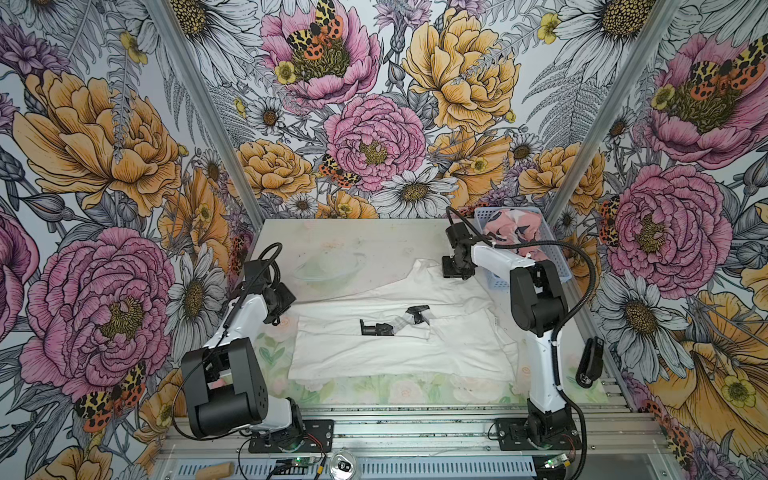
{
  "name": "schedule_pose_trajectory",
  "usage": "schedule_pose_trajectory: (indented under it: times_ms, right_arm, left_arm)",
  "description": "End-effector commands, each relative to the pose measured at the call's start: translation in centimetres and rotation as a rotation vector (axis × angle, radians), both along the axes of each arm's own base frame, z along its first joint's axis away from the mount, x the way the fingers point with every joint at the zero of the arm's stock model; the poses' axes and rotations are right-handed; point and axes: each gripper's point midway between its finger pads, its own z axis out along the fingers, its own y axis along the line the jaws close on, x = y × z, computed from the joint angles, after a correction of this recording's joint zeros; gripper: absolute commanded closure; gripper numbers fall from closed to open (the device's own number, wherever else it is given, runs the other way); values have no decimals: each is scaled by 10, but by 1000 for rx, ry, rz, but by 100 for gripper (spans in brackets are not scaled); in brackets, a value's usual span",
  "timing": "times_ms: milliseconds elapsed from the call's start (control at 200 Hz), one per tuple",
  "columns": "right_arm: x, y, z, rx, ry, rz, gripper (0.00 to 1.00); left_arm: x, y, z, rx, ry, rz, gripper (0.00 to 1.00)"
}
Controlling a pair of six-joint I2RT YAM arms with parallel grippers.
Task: Fold and stack the mixed laundry pile
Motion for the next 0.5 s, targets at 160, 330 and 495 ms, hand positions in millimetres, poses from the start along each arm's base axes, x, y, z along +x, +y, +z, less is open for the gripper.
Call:
schedule_pose_trajectory:
  times_ms: [160, 330, 495]
  right_arm:
    - [-70, -6, -15, -25, 117, -7, 54]
    - [-74, -2, 10, 5, 72, -6, 54]
    - [-33, -5, 56, 45, -59, -30, 53]
  left_arm:
    - [-13, 11, 11, 25, -3, 19, 100]
    - [-13, 12, 8, 20, 8, 14, 100]
    - [-10, 9, 4, 4, 19, 1, 100]
